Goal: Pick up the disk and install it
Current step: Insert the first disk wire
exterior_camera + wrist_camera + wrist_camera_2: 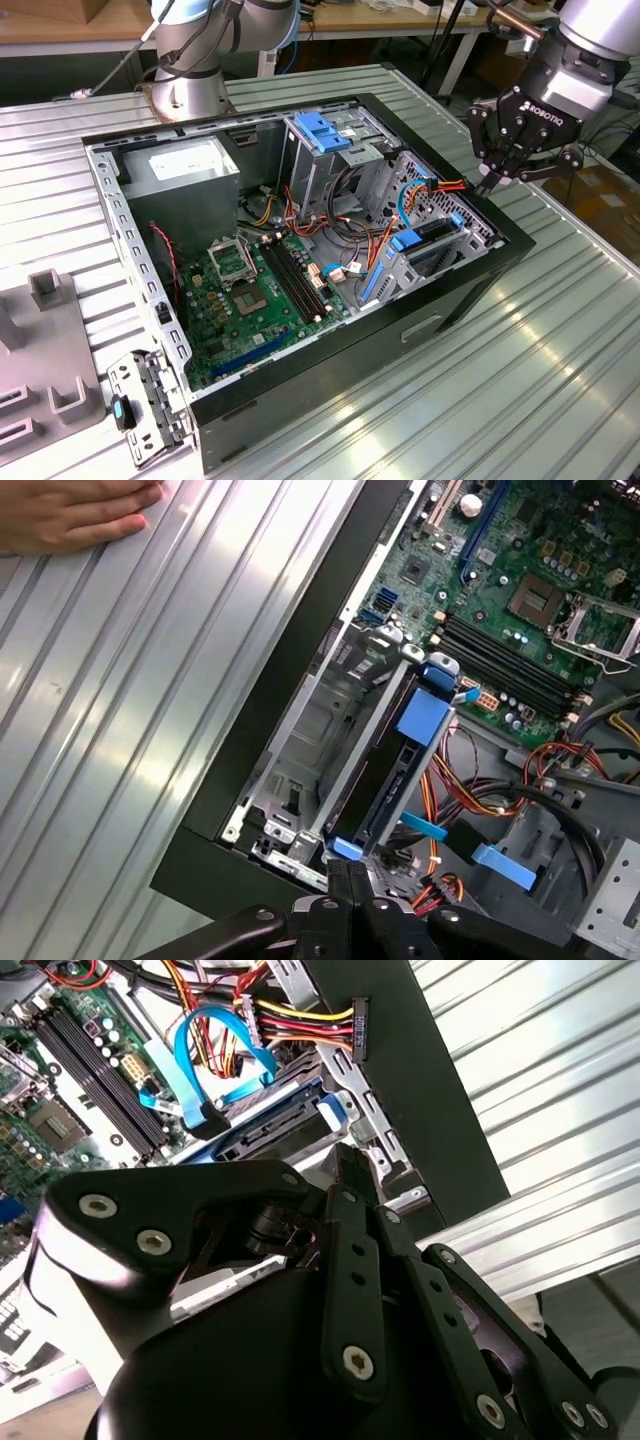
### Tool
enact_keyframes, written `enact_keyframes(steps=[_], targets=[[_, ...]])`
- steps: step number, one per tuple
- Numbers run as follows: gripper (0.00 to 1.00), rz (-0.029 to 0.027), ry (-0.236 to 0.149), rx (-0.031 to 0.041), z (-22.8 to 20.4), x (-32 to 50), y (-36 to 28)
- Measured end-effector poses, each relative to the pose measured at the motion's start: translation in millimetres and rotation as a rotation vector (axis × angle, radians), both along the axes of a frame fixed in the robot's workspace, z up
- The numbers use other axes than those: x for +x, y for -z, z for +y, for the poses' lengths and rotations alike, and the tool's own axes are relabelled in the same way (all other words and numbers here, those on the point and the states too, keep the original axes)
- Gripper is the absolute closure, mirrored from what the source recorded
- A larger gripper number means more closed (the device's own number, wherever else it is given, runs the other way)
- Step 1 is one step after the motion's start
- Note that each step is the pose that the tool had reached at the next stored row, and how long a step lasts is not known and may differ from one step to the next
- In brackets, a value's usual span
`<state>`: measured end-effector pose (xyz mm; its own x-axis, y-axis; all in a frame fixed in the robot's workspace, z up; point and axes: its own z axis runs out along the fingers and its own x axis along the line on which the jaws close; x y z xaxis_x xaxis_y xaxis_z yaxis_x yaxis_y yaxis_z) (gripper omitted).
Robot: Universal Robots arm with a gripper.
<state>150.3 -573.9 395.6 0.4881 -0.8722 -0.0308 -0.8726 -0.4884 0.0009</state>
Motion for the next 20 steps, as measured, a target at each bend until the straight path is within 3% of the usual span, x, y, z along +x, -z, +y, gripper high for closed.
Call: enact_keyframes(steps=[5, 17, 20], targets=[[0.89, 0.0, -0.092, 0.0002, 0.1, 1.4, 0.4], [0.89, 0.0, -0.118, 0.0001, 7.2, 9.8, 0.4], [0.82, 0.0, -0.126, 0.0001, 8.0, 10.9, 0.4]])
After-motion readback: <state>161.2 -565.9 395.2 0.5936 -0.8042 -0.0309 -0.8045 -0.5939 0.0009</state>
